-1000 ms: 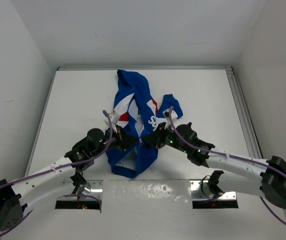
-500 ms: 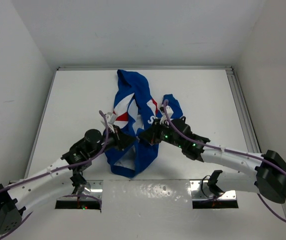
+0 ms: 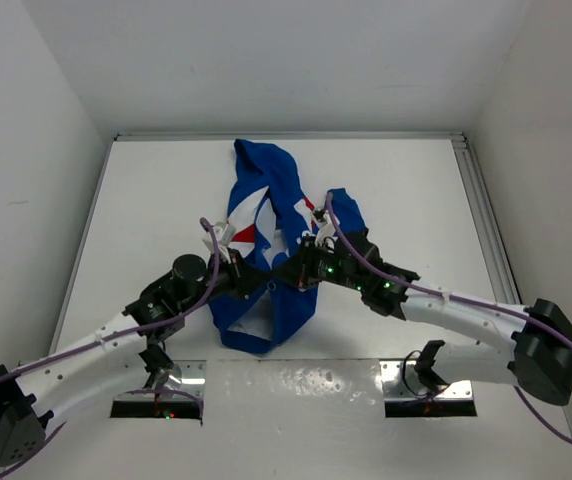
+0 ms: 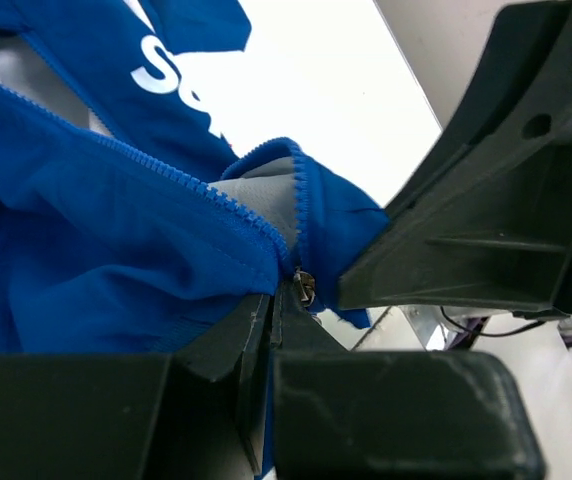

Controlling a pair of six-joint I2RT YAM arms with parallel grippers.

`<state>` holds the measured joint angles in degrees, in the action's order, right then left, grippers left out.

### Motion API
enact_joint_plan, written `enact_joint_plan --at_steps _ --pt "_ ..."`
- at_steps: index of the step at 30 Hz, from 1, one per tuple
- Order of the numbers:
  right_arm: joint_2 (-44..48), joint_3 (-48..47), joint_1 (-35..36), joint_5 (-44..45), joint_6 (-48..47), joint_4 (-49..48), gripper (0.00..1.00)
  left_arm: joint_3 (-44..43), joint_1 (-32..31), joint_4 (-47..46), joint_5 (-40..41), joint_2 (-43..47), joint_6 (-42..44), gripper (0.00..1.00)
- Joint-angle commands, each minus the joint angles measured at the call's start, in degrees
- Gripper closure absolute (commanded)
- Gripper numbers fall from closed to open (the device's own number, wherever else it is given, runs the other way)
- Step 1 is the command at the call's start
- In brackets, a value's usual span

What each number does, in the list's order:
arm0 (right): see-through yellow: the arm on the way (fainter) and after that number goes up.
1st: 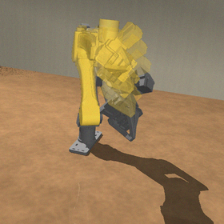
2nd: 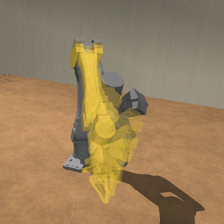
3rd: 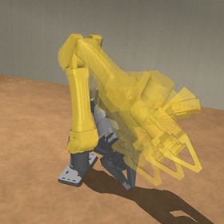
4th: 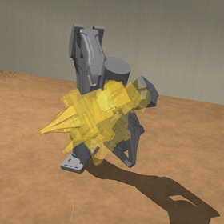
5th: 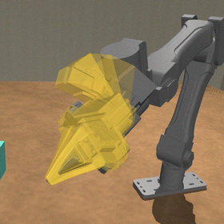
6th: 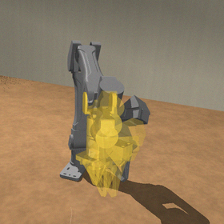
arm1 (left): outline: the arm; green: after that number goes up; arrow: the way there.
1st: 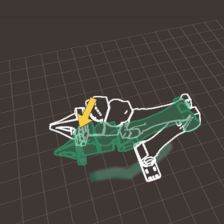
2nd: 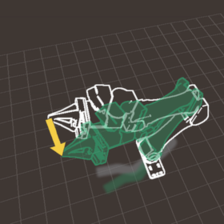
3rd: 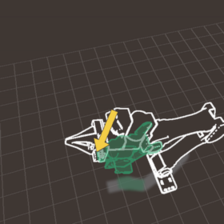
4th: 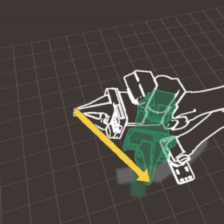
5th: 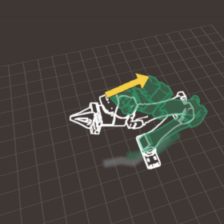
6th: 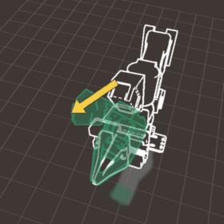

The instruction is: Zip up the jacket

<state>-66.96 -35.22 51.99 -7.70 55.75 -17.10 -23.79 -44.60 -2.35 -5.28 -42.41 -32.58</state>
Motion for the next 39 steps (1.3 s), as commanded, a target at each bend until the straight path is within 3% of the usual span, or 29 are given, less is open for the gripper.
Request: enact_joint_plan --at_steps 1,12,16,23,29,30,34,37,39 --pt "-3.5 -8.3 0.3 -0.5 0.2 -5.5 1.0 -0.9 0.0 0.9 -4.2 0.6 0.5 1.0" --pt "-3.8 -6.5 0.1 14.3 -7.1 -2.1 1.0 -0.4 0.0 0.2 -11.0 3.7 -1.5 1.0" --pt "-3.9 -5.7 0.2 15.6 -7.8 -2.8 1.0 1.8 0.0 -4.1 -14.2 2.9 -4.0 1.0" --pt "-3.3 -6.8 0.2 19.5 -11.0 -1.3 1.0 2.3 0.0 -3.2 -15.3 3.6 -5.0 1.0" --pt "-2.6 -4.9 0.2 17.0 -9.2 0.9 1.0 2.3 0.0 -3.1 -15.0 2.6 -5.7 1.0" --pt "-1.7 -4.9 0.2 16.8 -9.2 1.9 0.83 1.6 0.0 -2.0 -15.2 2.2 -5.2 1.0" --pt "3.7 -3.4 0.2 16.1 -9.4 6.4 0.39 2.0 0.0 -2.0 -15.3 2.2 -5.7 1.0" --pt "8.2 -2.5 0.1 15.7 -9.7 10.6 0.31 0.8 0.0 -0.7 -16.9 1.5 -5.3 1.0" --pt "9.7 -2.2 0.1 14.2 -9.8 14.5 0.3 0.9 0.0 -0.6 -16.6 1.7 -5.4 1.0"
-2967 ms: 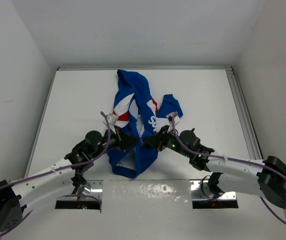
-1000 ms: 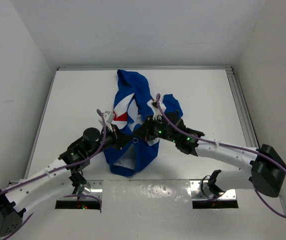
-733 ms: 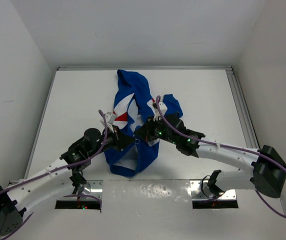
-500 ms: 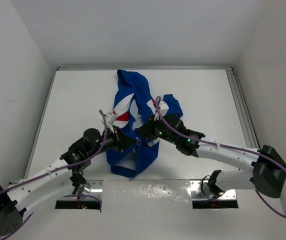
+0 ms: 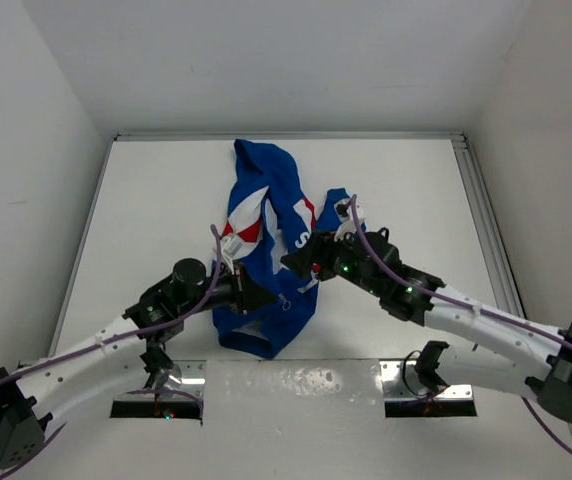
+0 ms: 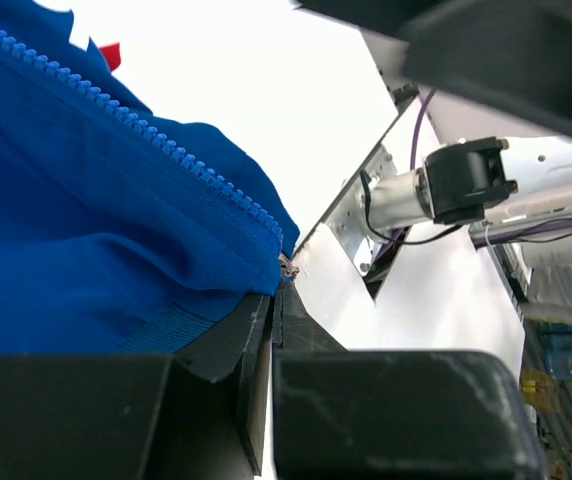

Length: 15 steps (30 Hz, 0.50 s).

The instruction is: Zip up the jacket

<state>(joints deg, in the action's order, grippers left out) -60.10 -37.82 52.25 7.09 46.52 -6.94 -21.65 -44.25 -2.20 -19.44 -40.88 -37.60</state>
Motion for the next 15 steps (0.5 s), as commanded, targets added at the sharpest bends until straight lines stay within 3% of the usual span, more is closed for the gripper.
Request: enact_joint_plan --at_steps 1,3,4,5,6,7,10,12,15 --pt "4.2 0.6 0.0 -1.9 0.0 5.9 0.3 -1.5 -0.3 -0.3 -2.1 0.0 -0.2 1.0" --pt "5.7 2.0 0.0 -6.6 0.4 8.4 0.43 -3.0 -0.3 1.8 -2.5 -1.2 0.9 1.0" --pt "6.6 2.8 0.1 -7.5 0.2 8.5 0.55 -3.0 -0.3 1.9 -3.4 -1.5 1.0 1.0" --pt "8.5 3.8 0.7 -10.1 -0.5 9.5 0.8 -2.9 -0.3 1.7 -3.5 -1.7 1.0 1.0" --pt "9.2 3.5 1.0 -10.4 -1.4 11.4 0.93 -2.8 -0.3 1.5 -3.6 -1.9 1.0 1.0" --pt "9.7 2.4 1.4 -10.4 -2.7 13.3 1.0 -3.0 -0.2 1.6 -3.6 -2.4 1.2 1.0" --pt "11.1 4.5 2.9 -13.8 -1.6 14.1 1.0 -4.4 -0.2 2.1 -5.4 -4.1 1.9 1.0" --pt "11.5 7.8 2.9 -16.9 2.7 7.9 0.99 -3.7 -0.2 1.8 -5.0 -4.3 1.3 1.0" --pt "9.9 14.4 2.9 -19.4 8.6 -1.8 0.83 -2.9 -0.2 -0.7 -6.3 -4.5 -0.2 1.0"
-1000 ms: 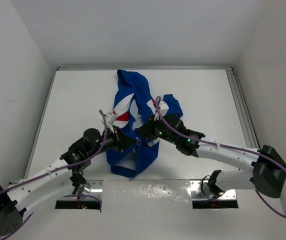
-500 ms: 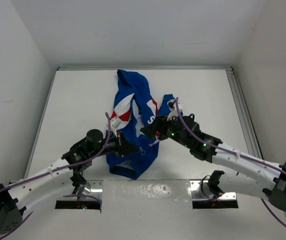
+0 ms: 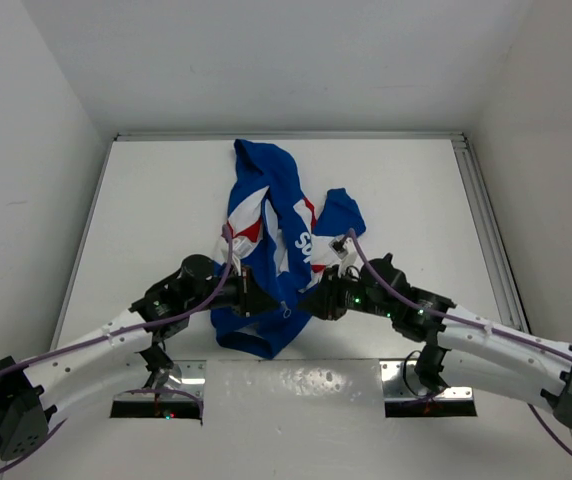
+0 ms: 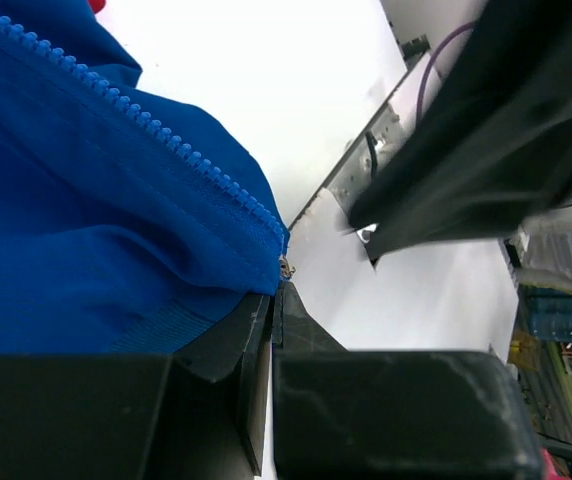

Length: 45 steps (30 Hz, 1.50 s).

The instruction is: Zip up the jacket

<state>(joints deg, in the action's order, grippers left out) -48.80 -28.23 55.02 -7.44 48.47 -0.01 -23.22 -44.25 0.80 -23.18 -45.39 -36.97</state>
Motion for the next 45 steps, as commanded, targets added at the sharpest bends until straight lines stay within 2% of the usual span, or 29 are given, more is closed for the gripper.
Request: enact_joint_plan --at_steps 1,2,6,9,13,18,40,45 --pt "-1.7 6.1 0.2 -5.2 7.9 -11.2 0.79 -0.9 -0.2 -4.4 -2.7 0.0 -1.3 1.0" --pt "-2.2 6.9 0.3 -5.3 8.8 -14.5 0.76 -0.2 -0.2 -5.2 -2.2 0.6 -2.0 1.0" --pt "-1.8 9.5 0.3 -4.7 12.2 -15.6 0.64 -0.8 -0.2 -4.6 -2.0 1.4 -2.2 1.0" --pt "-2.8 12.0 0.2 -6.3 15.0 -20.6 0.61 0.5 -0.2 -6.1 -1.6 2.6 -3.3 1.0" --pt "-4.6 14.3 0.3 -7.6 17.9 -28.7 0.61 0.6 -0.2 -6.5 -2.8 1.8 -3.6 1.0" --pt "-7.0 14.6 0.3 -8.3 19.2 -33.3 0.61 1.1 -0.2 -7.7 -3.7 1.1 -4.3 1.0" --pt "-10.6 16.0 0.2 -8.1 21.1 -38.0 0.63 1.8 -0.2 -7.5 -3.7 2.1 -4.5 1.0" --pt "-11.3 15.7 0.2 -8.3 20.9 -38.7 0.69 2.1 -0.2 -7.5 -3.8 2.3 -4.7 1.0"
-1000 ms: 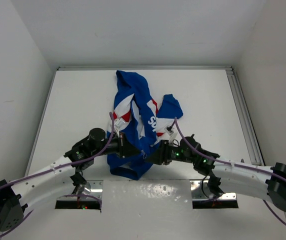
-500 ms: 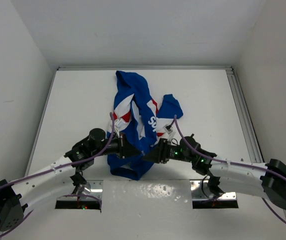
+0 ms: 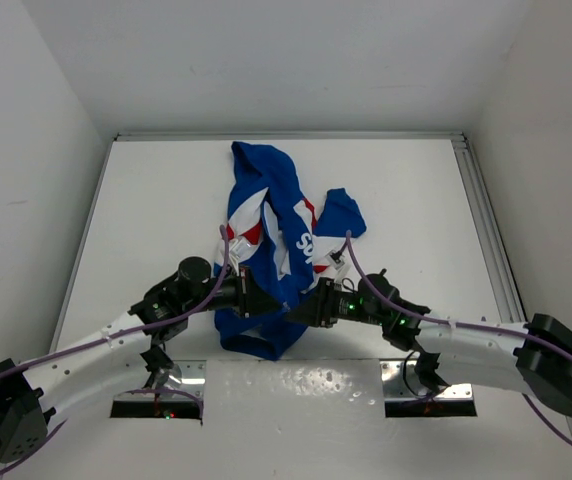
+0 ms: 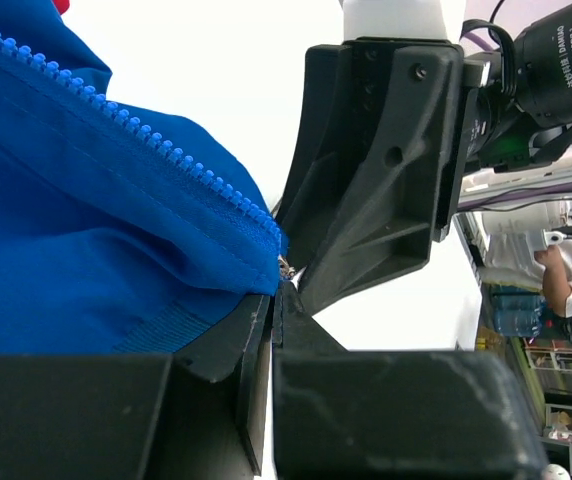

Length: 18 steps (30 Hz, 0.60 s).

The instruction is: Zip up the jacket

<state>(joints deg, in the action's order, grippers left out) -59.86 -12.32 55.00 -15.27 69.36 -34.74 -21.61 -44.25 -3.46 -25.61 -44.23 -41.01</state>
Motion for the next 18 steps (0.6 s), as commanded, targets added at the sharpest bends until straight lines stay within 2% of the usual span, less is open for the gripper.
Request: enact_joint_plan --at_steps 1,11,18 --pt "-0.3 -0.1 0.3 -0.4 0.2 -4.3 0.73 0.4 -0.2 -3.1 -1.4 1.2 -0.6 1.0" --pt "3.3 -0.4 0.3 0.1 0.2 -0.7 0.99 0.6 -0.2 -1.5 -0.2 1.0 0.6 1.0" --pt "3.6 -2.7 0.3 -0.6 3.5 -0.6 1.0 1.2 -0.3 1.8 2.7 0.7 2.7 1.0"
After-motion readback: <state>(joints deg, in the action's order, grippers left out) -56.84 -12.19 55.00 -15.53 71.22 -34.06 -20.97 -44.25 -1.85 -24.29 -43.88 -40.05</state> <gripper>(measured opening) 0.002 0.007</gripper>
